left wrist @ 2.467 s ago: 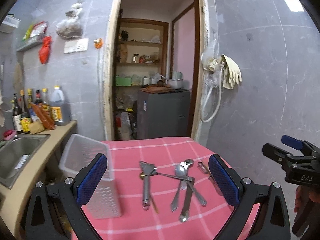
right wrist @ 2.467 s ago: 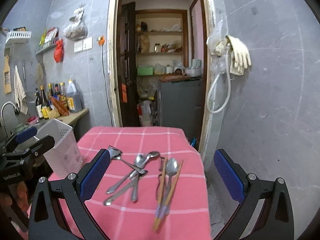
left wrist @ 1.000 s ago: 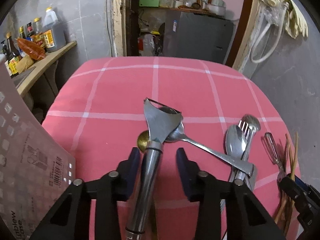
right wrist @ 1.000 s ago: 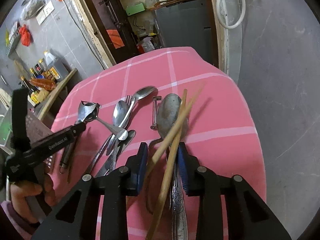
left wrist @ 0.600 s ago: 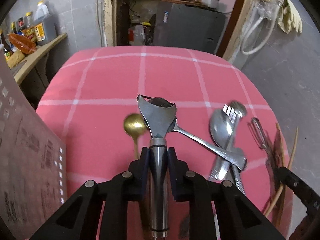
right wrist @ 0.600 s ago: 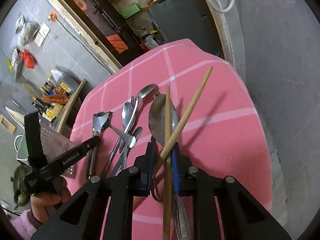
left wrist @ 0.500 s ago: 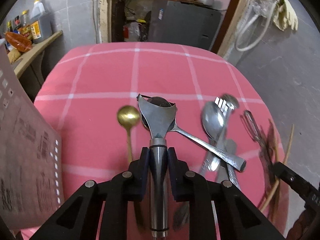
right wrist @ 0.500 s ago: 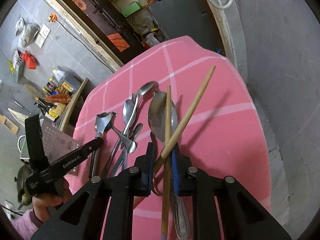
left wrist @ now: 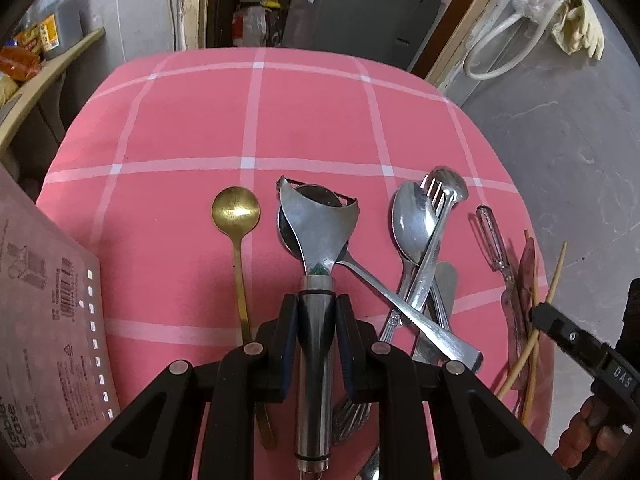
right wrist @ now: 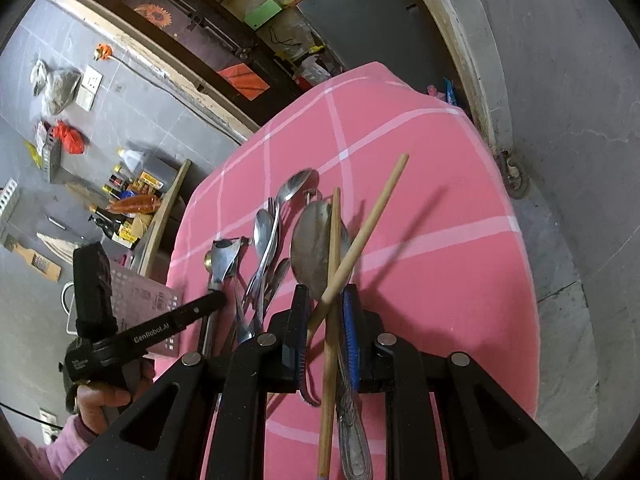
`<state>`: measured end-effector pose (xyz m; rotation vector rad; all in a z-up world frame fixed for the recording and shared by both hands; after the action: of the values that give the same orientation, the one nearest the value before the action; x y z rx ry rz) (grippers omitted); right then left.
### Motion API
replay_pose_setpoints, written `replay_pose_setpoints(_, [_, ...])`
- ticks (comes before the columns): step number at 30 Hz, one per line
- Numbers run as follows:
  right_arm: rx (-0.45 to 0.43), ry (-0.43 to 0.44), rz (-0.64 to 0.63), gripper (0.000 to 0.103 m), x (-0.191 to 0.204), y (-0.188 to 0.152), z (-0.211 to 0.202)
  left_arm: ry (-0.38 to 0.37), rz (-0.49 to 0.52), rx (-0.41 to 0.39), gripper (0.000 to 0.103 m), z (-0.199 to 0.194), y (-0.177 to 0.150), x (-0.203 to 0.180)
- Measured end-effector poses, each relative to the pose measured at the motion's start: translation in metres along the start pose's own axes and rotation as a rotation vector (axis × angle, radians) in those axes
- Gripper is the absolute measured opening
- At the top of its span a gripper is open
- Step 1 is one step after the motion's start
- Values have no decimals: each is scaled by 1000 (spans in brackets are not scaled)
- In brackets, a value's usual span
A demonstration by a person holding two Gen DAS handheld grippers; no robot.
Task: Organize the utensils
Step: 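Close the right gripper on one wooden chopstick and lift it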
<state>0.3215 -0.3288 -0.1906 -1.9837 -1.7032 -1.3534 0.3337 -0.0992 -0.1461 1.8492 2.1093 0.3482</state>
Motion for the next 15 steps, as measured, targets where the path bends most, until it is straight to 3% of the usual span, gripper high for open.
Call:
replay_pose_setpoints(5, [18,0,49,15,-6,5,9,10,12,16,18,2,4,-4])
replay_pose_setpoints(15, [22,-10,11,10,4,2,2,-62,-15,42,18,-2,-3,-2])
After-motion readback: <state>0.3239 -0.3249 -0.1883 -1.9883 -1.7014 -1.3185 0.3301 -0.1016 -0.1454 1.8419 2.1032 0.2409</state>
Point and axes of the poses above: each gripper's, at about its wrist camera, not at the fingertips, and z roughly the way its jaws point, x to its left, y to its top, the point moved 2 cm from there along z, roughly the way its jaws point, and after that the axes turned 9 degrees about y, right-handed, at the moved point
